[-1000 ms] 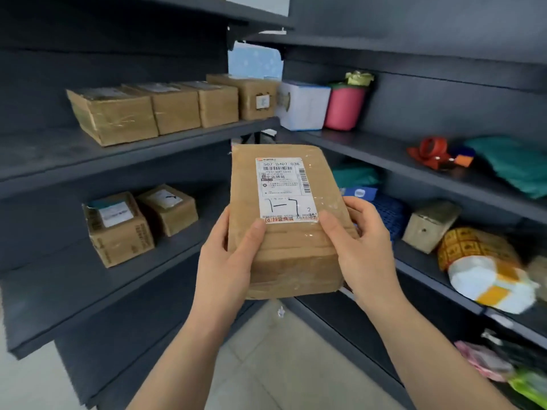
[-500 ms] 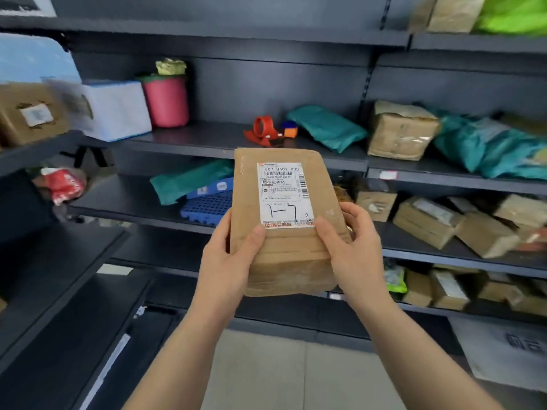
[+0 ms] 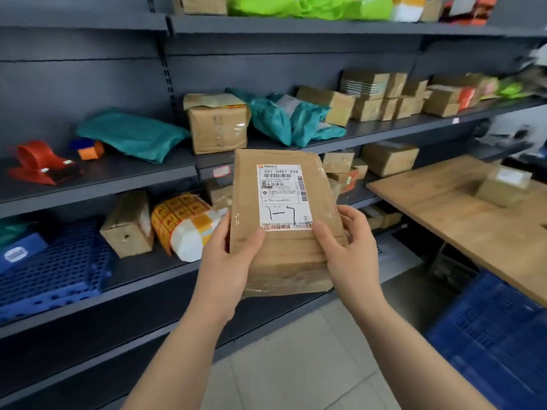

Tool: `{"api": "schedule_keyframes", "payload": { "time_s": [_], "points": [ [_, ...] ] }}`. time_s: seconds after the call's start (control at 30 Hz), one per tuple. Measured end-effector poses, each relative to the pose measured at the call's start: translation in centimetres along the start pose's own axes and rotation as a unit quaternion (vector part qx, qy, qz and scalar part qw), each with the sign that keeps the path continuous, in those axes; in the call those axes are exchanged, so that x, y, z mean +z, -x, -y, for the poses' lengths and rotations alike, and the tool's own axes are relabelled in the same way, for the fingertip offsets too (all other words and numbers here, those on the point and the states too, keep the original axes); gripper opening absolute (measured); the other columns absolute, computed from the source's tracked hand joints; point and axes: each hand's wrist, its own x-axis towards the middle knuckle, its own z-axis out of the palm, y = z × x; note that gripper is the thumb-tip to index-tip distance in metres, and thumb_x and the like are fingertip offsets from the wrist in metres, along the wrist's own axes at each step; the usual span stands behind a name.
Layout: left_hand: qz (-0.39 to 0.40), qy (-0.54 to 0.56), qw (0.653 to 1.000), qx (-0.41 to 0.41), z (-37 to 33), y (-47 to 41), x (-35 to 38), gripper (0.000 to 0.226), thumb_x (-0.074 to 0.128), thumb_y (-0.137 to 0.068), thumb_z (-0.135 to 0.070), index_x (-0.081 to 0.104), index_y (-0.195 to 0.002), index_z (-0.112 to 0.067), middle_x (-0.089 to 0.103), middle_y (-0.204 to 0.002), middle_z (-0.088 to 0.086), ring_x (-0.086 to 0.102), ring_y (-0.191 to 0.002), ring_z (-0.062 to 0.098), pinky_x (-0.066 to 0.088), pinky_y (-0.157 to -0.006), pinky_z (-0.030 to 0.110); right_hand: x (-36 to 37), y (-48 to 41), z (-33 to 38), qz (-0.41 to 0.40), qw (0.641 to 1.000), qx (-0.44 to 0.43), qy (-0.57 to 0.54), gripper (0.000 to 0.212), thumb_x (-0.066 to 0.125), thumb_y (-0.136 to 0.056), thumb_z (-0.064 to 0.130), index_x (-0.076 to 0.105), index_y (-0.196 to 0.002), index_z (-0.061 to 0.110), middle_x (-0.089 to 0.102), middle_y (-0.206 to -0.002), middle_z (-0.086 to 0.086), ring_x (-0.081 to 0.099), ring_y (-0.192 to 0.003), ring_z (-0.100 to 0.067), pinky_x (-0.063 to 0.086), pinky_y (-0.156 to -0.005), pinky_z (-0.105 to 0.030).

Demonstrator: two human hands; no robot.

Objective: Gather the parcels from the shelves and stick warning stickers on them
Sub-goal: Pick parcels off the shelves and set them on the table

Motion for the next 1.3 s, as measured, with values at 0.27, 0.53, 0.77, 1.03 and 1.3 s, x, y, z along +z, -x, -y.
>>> {"api": "schedule_keyframes", "payload": {
  "time_s": [0.27, 0.53, 0.77, 1.03, 1.3],
  "points": [
    [0.091, -0.027, 0.995, -0.011, 2.7, -5.7, 17.1, 0.030, 0.065, -0.086, -0.041, 0.057, -0.113, -0.050, 0.068, -0.103, -0.027, 0.065, -0.094, -0.002, 0.056, -0.083, 0.033, -13.6, -9.2, -4.0, -0.090, 0.995, 0.017, 0.032, 0.037, 0.068, -0.085, 0.034, 0.049, -0.117, 0.036, 0.058, -0.107, 0.026, 0.056, -0.102, 0.007, 0.047, -0.084, -0.020],
    [0.163, -0.007, 0.986, -0.020, 5.4, -11.1, 35.4, 0.024, 0.063, -0.087, -0.044, 0.057, -0.107, -0.054, 0.065, -0.106, -0.024, 0.061, -0.102, 0.002, 0.052, -0.086, 0.032, -27.7, -19.1, -8.3, -0.160, 0.984, 0.007, 0.077, 0.043, 0.068, -0.086, 0.035, 0.050, -0.124, 0.030, 0.058, -0.108, 0.025, 0.055, -0.098, 0.013, 0.049, -0.079, -0.014],
    [0.245, -0.019, 0.969, -0.027, 7.9, -15.6, 47.1, 0.022, 0.061, -0.087, -0.046, 0.055, -0.106, -0.055, 0.065, -0.107, -0.022, 0.060, -0.101, 0.002, 0.051, -0.080, 0.027, -35.8, -25.5, -12.7, -0.234, 0.967, 0.044, 0.094, 0.043, 0.068, -0.086, 0.035, 0.049, -0.123, 0.030, 0.057, -0.106, 0.027, 0.056, -0.099, 0.010, 0.050, -0.083, -0.015],
    [0.344, -0.036, 0.938, -0.025, 10.4, -23.0, 60.2, 0.024, 0.061, -0.088, -0.047, 0.059, -0.112, -0.051, 0.067, -0.106, -0.022, 0.062, -0.102, 0.003, 0.054, -0.087, 0.034, -43.2, -34.4, -16.9, -0.321, 0.935, 0.079, 0.124, 0.039, 0.065, -0.087, 0.036, 0.044, -0.120, 0.037, 0.051, -0.101, 0.031, 0.056, -0.099, 0.003, 0.053, -0.089, -0.029],
    [0.428, -0.058, 0.902, 0.010, 12.1, -29.8, 74.2, 0.017, 0.058, -0.091, -0.043, 0.061, -0.108, -0.046, 0.068, -0.101, -0.029, 0.062, -0.092, -0.011, 0.050, -0.082, 0.023, -50.7, -43.1, -20.7, -0.423, 0.890, 0.098, 0.137, 0.048, 0.066, -0.088, 0.035, 0.045, -0.130, 0.026, 0.053, -0.109, 0.023, 0.054, -0.096, 0.007, 0.042, -0.075, -0.011]
  ]
}}
